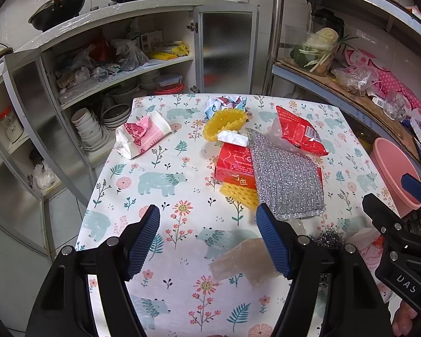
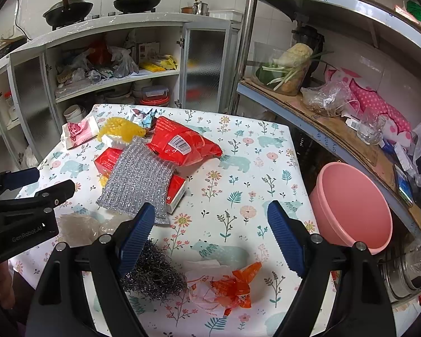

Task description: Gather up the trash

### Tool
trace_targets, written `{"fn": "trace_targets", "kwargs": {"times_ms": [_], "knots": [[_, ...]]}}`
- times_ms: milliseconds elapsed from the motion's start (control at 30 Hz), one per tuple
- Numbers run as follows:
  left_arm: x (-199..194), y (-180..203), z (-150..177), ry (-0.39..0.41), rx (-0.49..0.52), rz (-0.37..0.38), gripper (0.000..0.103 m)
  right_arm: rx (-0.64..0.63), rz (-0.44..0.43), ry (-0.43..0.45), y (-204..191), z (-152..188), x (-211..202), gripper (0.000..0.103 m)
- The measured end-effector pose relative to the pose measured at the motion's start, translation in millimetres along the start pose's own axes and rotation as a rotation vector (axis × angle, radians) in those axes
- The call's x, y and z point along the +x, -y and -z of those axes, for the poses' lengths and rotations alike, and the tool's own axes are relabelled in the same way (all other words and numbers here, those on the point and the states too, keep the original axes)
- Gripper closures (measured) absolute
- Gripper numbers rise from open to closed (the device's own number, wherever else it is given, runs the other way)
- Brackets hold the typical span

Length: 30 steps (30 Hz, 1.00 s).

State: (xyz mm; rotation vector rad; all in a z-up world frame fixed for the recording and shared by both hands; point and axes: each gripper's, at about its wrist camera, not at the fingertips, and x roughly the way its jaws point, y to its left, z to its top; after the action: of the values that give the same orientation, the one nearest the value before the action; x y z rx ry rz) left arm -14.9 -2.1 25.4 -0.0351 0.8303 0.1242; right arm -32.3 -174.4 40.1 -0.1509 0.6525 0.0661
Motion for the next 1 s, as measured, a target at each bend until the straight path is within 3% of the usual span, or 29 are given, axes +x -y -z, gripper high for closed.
{"fn": "trace_targets", "kwargs": {"times_ms": [500, 767, 1000], "knots": [[-9, -21, -7, 0.032, -0.01, 0.101, 0.033, 0.021, -0.057, -0.015, 22, 1, -11, 0.02], [-23, -38, 1, 0.057, 0.065, 0.272, 0.033, -0.013, -0.121, -0.041, 34, 8, -25, 0.02], [-15, -32, 17, -0.021, 0.136, 0.428, 0.033, -0.038, -0.179, -0.107, 43, 26, -33, 0.023]]}}
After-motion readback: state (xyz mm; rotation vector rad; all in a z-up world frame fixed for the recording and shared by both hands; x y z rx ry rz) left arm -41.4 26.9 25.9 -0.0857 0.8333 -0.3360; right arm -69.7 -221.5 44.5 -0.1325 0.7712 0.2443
